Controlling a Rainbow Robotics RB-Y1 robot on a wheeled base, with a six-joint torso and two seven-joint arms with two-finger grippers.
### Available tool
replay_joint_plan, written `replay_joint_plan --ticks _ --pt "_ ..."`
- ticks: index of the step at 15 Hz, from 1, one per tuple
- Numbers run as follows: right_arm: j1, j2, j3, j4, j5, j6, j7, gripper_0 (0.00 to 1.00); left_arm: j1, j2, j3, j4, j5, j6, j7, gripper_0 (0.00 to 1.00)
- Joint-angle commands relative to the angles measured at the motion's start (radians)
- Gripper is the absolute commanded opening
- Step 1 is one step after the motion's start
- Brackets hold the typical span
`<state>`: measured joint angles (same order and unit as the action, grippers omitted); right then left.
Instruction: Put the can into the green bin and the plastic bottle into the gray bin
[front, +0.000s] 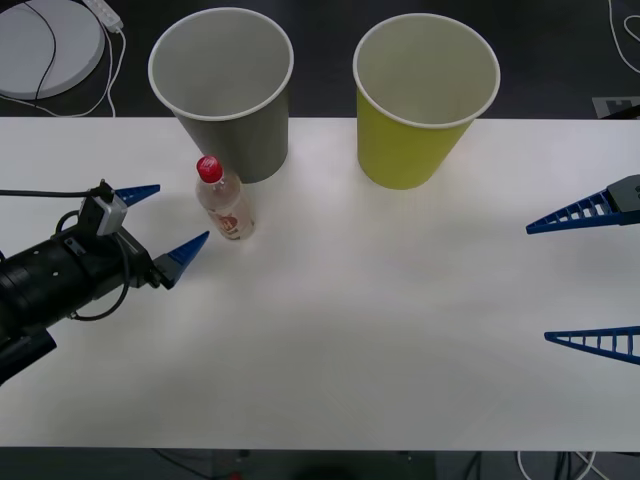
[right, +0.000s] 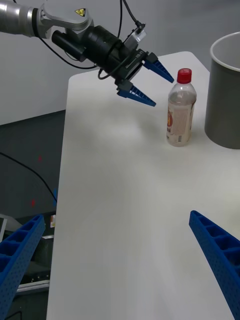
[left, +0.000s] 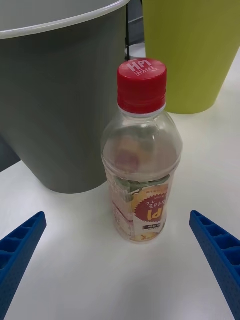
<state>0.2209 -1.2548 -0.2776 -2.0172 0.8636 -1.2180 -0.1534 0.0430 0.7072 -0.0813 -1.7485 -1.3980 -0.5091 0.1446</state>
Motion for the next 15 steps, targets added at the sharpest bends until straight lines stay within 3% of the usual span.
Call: replay_joint_plan --ticks 1,5,15 --pt "0.0 0.0 0.0 0.0 0.0 0.0 0.0 1.0 -0.014 -0.034 0.0 0.003 -0.047 0.0 0.021 1.0" --pt "0.0 0.0 0.0 0.0 0.0 0.0 0.0 1.0 -0.038 -0.078 0.0 0.015 -0.111 -0.016 0.052 1.0" --pt "0.0 0.0 0.0 0.0 0.0 0.0 0.0 1.0 -0.127 -0.112 -0.044 0.076 -0.156 -0.016 0.072 1.0"
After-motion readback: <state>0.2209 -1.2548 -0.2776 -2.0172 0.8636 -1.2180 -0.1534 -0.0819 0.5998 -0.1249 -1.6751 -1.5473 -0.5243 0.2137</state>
